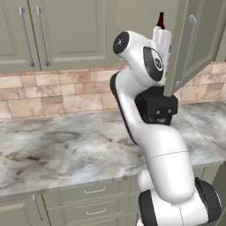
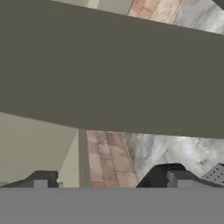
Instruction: Get the candle and the beer from the cabinet and move them to the dining counter.
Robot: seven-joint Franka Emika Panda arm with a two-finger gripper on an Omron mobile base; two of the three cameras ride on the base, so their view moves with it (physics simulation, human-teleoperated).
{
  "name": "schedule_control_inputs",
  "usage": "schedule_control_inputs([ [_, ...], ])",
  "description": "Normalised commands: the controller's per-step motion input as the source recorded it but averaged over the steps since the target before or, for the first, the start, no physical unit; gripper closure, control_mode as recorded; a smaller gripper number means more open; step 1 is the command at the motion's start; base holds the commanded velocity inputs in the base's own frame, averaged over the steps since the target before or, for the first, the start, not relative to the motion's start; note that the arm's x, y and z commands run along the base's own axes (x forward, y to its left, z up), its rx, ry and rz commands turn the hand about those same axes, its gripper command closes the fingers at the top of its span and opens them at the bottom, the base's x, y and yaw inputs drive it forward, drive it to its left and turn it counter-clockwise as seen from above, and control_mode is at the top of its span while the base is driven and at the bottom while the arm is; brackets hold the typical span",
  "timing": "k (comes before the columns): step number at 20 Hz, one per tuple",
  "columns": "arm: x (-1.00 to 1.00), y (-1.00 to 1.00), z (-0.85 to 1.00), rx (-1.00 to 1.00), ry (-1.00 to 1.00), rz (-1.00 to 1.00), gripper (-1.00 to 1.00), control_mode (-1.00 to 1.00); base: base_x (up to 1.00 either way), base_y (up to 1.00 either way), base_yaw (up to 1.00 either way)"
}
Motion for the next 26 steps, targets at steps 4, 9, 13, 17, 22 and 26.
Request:
schedule_control_inputs([
  [4,-0.46,-0.36,0.0,0.13,0.0,-0.27,-1.0,-1.0,0.0,0.0,0.0],
  [9,-0.54,-0.36,0.0,0.13,0.0,-0.28,-1.0,-1.0,0.0,0.0,0.0],
  [13,-0.55,-0.39,0.0,0.12,0.0,-0.25,-1.0,-1.0,0.0,0.0,0.0],
  [17,-0.49,-0.55,-0.01,0.07,-0.03,-0.17,-1.0,-1.0,0.0,0.0,0.0],
  [22,-0.37,-0.7,-0.01,0.02,-0.08,-0.07,-1.0,-1.0,0.0,0.0,0.0],
  [26,-0.29,-0.82,-0.05,0.02,-0.1,0.0,-1.0,-1.0,0.0,0.0,0.0],
])
